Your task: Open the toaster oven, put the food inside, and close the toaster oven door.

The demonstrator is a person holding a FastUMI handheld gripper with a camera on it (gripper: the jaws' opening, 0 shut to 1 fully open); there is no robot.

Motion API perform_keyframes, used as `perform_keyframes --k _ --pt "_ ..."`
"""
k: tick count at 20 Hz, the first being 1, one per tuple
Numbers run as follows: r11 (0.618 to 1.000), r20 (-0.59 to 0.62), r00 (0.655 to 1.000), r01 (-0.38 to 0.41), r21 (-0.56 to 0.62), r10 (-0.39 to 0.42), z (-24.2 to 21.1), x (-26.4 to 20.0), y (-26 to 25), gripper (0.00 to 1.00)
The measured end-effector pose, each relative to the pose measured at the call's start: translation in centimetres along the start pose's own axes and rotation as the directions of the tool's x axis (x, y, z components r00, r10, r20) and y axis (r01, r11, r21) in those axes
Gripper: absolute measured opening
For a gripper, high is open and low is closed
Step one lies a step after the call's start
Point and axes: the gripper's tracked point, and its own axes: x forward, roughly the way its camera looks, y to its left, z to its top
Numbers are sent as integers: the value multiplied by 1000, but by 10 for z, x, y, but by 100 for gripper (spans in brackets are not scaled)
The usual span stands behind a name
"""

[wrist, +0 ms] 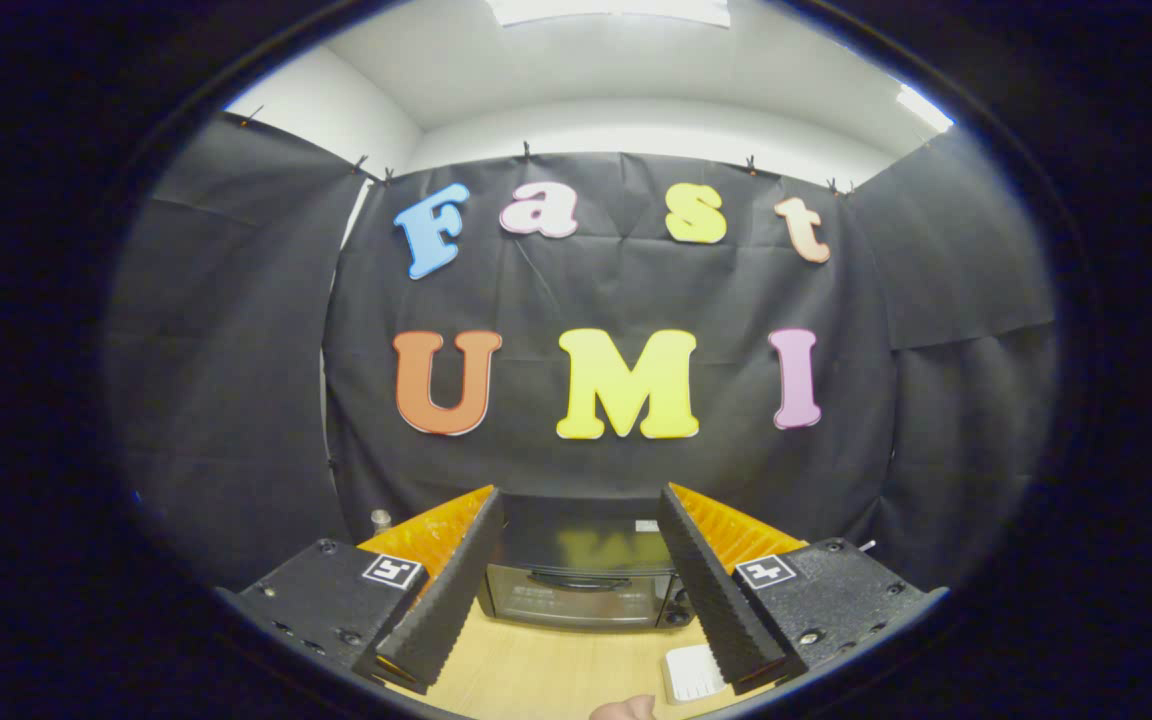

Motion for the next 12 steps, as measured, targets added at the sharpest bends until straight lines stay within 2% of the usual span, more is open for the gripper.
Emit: perform_keyframes --k 5,8,12 --pt "998 61 996 -56 -39 59 24 -40 9 99" --pt "998 95 995 -28 -49 33 37 -44 1 99" --pt "1000 94 996 -7 -7 8 22 -58 -14 99"
